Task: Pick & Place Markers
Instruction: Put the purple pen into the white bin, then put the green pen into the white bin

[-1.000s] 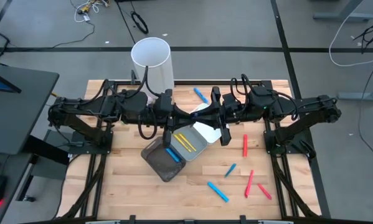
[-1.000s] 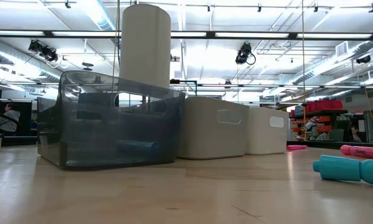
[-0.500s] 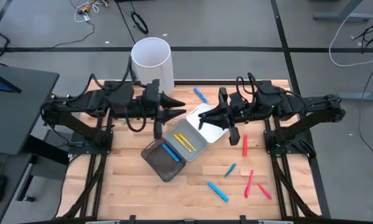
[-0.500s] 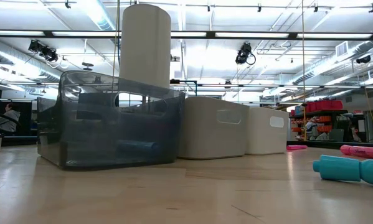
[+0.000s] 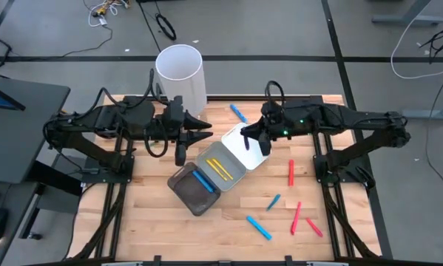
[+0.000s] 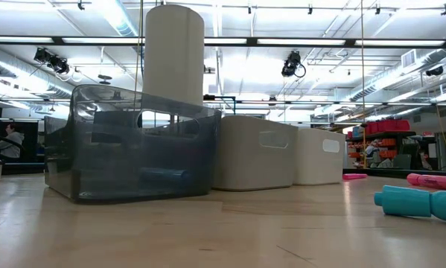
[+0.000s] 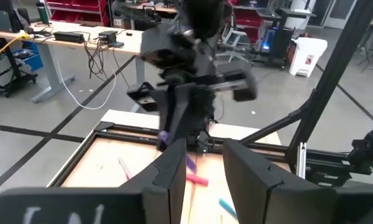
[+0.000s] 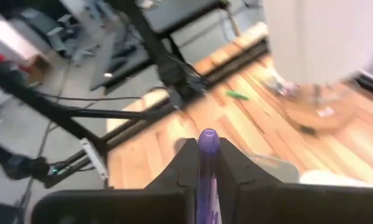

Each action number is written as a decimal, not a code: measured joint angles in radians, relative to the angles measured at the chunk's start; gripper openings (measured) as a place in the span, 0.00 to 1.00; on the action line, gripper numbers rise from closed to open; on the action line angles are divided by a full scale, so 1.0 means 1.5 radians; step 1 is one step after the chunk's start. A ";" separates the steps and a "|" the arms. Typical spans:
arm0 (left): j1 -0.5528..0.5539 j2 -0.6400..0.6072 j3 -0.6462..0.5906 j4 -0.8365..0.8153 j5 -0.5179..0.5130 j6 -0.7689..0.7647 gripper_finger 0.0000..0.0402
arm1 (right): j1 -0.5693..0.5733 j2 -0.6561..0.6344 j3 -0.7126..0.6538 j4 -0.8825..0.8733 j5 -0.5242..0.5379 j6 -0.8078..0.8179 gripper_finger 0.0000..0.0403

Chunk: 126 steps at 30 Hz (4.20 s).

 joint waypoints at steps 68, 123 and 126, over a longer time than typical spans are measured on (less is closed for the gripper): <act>-0.002 0.000 0.000 -0.010 0.036 -0.007 0.28 | -0.164 0.464 0.141 -0.363 -0.068 -0.047 0.05; -0.002 -0.009 0.000 -0.034 0.036 -0.017 0.28 | -0.161 0.542 0.081 -0.267 -0.100 -0.051 0.18; -0.002 -0.009 0.000 -0.036 0.036 -0.017 0.28 | -0.161 0.542 0.081 -0.267 -0.098 -0.065 0.18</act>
